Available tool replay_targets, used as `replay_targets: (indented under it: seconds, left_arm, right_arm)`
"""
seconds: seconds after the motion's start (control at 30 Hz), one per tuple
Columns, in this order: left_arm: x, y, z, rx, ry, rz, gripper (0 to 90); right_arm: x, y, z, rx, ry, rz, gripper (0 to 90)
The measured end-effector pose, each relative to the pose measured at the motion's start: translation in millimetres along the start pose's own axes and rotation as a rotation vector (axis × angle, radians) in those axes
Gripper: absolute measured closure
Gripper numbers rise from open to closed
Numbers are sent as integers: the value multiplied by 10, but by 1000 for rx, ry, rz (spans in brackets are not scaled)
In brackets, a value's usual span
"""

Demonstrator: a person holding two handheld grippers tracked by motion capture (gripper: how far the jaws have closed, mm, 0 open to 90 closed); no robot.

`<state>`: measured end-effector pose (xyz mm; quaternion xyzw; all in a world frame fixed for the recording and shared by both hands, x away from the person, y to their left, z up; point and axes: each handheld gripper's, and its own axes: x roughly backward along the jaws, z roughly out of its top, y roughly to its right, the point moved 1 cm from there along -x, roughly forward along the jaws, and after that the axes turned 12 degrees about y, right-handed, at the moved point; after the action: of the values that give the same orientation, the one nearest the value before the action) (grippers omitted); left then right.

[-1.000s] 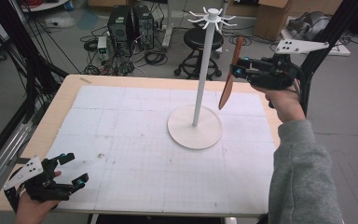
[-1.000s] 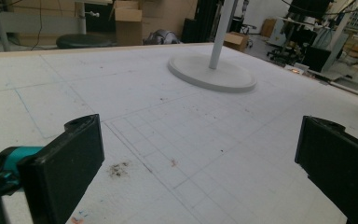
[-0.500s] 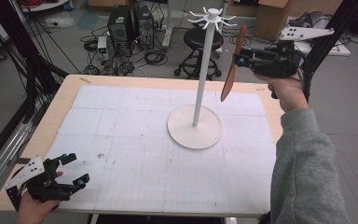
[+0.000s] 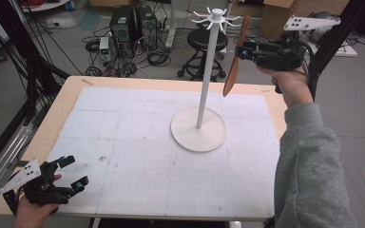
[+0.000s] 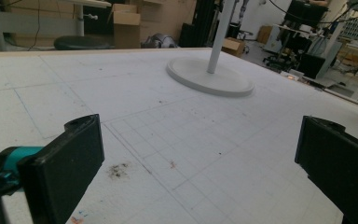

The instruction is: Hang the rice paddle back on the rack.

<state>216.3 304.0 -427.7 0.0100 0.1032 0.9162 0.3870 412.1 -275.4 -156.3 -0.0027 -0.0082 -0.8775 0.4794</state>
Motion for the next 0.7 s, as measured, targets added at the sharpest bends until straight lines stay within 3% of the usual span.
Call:
replay_targets:
  seconds: [0.7]
  left_arm:
    - [42,-20,8,6,7,11,17]
  right_arm:
    - [-178,-27,-12,10,-17,0,641]
